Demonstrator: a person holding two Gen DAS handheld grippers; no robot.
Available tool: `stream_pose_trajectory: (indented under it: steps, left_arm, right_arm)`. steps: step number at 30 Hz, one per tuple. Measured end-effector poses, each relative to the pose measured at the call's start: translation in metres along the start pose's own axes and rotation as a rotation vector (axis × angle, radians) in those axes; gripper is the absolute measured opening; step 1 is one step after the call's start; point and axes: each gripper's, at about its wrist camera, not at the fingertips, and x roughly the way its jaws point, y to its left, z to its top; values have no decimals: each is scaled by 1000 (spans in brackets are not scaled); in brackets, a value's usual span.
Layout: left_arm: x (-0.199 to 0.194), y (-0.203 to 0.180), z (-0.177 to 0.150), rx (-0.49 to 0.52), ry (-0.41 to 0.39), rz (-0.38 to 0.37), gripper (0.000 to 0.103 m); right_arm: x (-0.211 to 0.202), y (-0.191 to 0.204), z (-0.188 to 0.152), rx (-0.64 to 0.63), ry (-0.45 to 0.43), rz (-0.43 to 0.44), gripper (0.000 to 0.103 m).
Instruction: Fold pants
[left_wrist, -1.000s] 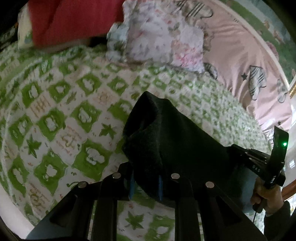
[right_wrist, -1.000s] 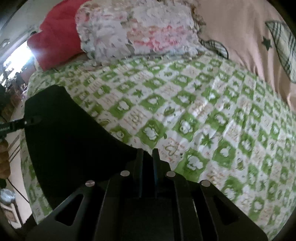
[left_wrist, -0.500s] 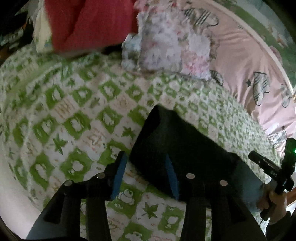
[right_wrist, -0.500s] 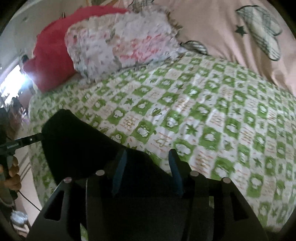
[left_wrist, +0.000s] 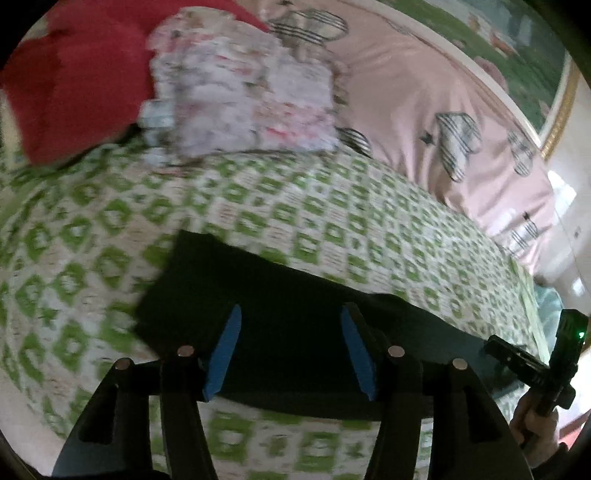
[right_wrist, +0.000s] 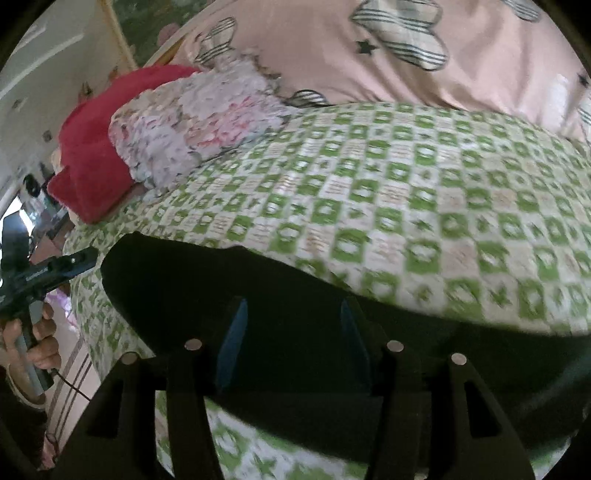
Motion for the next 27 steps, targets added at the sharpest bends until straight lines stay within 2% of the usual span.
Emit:
stream_pose_trajectory:
  steps: [4,9,14,19,27]
  left_arm:
    - [12,-35,-4,62,30,-39,58]
    - [27,-82,-12,156,68,-93,64]
    - [46,-125,-20,238,122,-146,64]
    - [64,-168,-26,303,174,-207,65]
    - [87,-230,-39,424,257,-290,67]
  right_arm:
    - [-19,-21,-16,53,-12,-37,55]
    - [-43,-42,-36,117,-54,-88,55]
    - [-66,-64,-56,192,-79,-133,56]
    - [-87,-82,-77,263,-99,-174,63]
    - [-114,-112,-101,378,-143,-254,63]
